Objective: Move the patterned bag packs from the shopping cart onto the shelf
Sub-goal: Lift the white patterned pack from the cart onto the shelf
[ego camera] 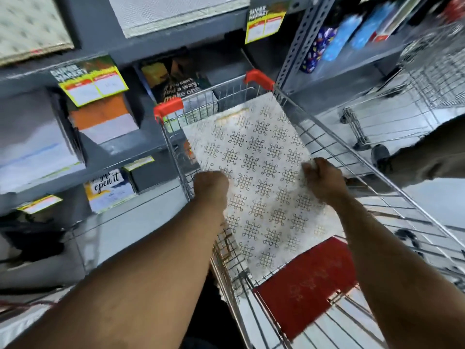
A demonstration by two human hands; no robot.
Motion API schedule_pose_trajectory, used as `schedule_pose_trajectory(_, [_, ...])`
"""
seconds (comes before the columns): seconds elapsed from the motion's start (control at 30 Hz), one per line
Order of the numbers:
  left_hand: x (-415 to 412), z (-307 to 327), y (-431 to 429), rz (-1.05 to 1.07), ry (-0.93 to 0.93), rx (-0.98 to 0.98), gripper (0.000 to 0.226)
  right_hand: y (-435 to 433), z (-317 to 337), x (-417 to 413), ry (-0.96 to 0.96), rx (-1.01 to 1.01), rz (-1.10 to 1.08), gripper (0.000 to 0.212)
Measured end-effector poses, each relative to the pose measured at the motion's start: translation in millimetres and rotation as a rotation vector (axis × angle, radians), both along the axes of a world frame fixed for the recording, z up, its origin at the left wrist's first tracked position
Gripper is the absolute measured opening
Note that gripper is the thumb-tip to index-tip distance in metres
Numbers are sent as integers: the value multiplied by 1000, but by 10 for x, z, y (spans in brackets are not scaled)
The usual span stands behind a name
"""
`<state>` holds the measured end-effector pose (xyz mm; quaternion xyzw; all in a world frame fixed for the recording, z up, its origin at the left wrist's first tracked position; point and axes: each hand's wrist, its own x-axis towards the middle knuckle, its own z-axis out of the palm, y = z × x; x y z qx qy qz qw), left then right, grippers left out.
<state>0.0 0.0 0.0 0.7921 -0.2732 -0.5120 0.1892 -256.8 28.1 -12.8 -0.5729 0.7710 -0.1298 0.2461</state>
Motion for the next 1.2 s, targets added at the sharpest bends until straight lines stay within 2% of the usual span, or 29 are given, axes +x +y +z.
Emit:
schedule_pose_trajectory(0.03, [13,39,-61,96,87,51,43,12,81,2,-4,-8,2,31])
schedule_pose_trajectory(0.1, [62,164,-14,68,11,-27,39,71,275,24,13,-32,12,31])
schedule_pose_trajectory(0.2, [170,290,10,113,6,-117,33,141,475,28,-14,-108,-26,37])
schedule_pose_trajectory(0.3, [245,478,87,144,181,-235,12,208,577,27,-26,-138,-65,38])
schedule_pose_trajectory(0.4, [307,598,114,145,248,-301,25,209,696,73,0,-152,-80,40])
schedule_pose_trajectory(0.53, [365,699,123,107,293,-316,16,239,860,132,-44,-204,-67,41])
schedule_pose_trajectory(0.67, [384,852,102,78,264,-377,21,240,983,114,-59,-213,-106,49])
schedule_pose_trajectory(0.77, [373,1003,63,64,296,-400,19,162,1110,70,-80,-215,-130,46])
schedule_pose_trajectory(0.87, [403,1203,-61,78,336,-443,16,21,1318,99,-116,-253,-141,35])
schedule_pose_trajectory(0.97, [545,1479,-307,116,378,-537,22,-201,1532,163,-163,-325,-101,39])
schedule_pose_trajectory(1.03, [705,1653,-513,120,430,-578,27,-323,1655,231,-291,-306,-61,33])
schedule_pose_trajectory(1.1, [921,1791,-784,160,436,-600,28,-428,1784,329,-501,-251,-34,14])
schedule_pose_trajectory(1.2, [1184,1994,-1165,218,394,-613,11,-629,1809,457,-757,-127,-13,19])
